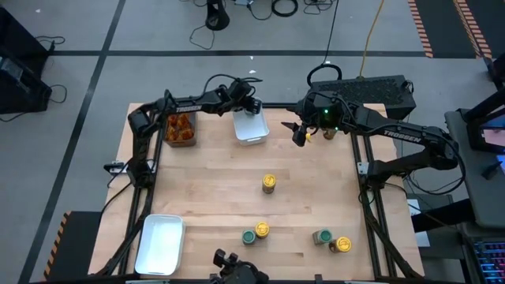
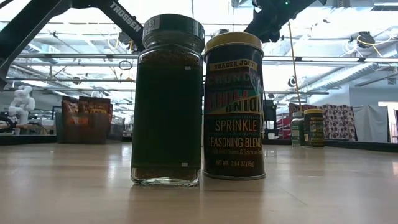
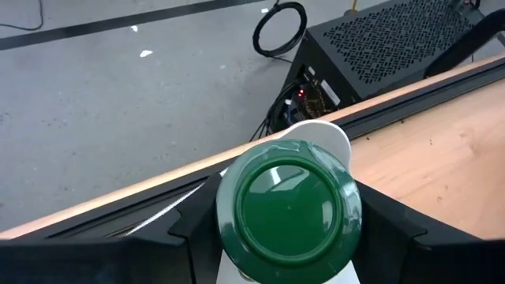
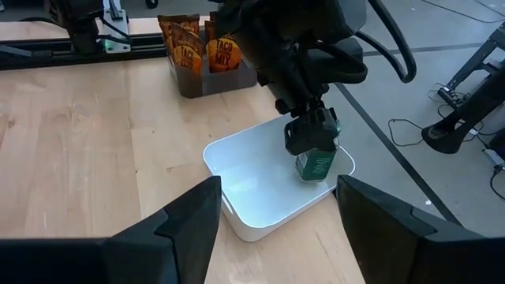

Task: Sort spices by type
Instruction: Put the middle green seasoning bottle into the top white bin, then adjust the top white bin

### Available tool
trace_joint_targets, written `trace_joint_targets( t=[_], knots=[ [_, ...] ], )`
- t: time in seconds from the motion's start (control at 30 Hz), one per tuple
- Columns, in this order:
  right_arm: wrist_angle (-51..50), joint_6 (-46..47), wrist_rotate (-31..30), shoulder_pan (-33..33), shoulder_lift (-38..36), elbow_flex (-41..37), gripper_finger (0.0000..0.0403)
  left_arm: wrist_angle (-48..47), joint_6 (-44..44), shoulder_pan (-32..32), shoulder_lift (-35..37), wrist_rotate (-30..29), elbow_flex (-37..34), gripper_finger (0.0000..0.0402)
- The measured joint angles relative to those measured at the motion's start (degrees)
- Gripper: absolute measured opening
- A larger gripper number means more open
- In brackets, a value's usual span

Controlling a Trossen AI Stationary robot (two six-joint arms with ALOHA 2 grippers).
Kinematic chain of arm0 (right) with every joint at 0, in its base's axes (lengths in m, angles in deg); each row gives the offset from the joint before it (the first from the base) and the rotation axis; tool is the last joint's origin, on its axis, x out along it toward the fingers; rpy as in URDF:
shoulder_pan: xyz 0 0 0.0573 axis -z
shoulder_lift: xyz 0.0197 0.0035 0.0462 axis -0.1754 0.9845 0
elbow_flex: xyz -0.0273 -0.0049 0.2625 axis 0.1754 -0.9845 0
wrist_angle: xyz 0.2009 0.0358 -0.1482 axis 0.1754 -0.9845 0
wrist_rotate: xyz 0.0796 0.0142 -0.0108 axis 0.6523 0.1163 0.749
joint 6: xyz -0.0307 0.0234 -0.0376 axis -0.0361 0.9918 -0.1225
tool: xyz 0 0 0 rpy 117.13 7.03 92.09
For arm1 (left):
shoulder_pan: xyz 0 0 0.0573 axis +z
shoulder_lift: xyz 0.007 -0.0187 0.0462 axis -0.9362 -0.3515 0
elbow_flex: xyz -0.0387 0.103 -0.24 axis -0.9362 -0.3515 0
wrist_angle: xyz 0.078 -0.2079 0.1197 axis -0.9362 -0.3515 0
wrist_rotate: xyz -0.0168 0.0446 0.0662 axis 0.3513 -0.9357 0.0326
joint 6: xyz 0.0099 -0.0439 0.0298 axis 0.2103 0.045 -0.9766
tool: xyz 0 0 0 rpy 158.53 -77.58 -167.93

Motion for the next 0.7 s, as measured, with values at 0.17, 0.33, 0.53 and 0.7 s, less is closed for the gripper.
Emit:
trace_joint_targets(
  t=[0.17, 0.33, 0.53, 0.7],
  knots=[
    [0.0, 1.3, 0.0, 0.0, 0.0, 0.0, 0.0235, 0.0, 0.0, -0.4, 0.0, 0.0, 0.0, 0.0232],
    [-0.1, 1.3, 0.0, -0.1, 0.0, 0.0, 0.0235, 0.3, 0.0, -0.3, 0.0, 1.1, 0.0, 0.0284],
    [-1.0, 1.3, 0.0, 0.0, 0.0, 0.0, 0.0235, 0.7, -0.3, -0.3, 0.6, 5.2, 0.0, 0.0295],
    [-2.3, 2.1, 0.0, -0.1, 0.0, 0.0, 0.0235, 0.9, -1.4, -0.3, 2.6, 5.4, 0.0, 0.0297]
  ],
)
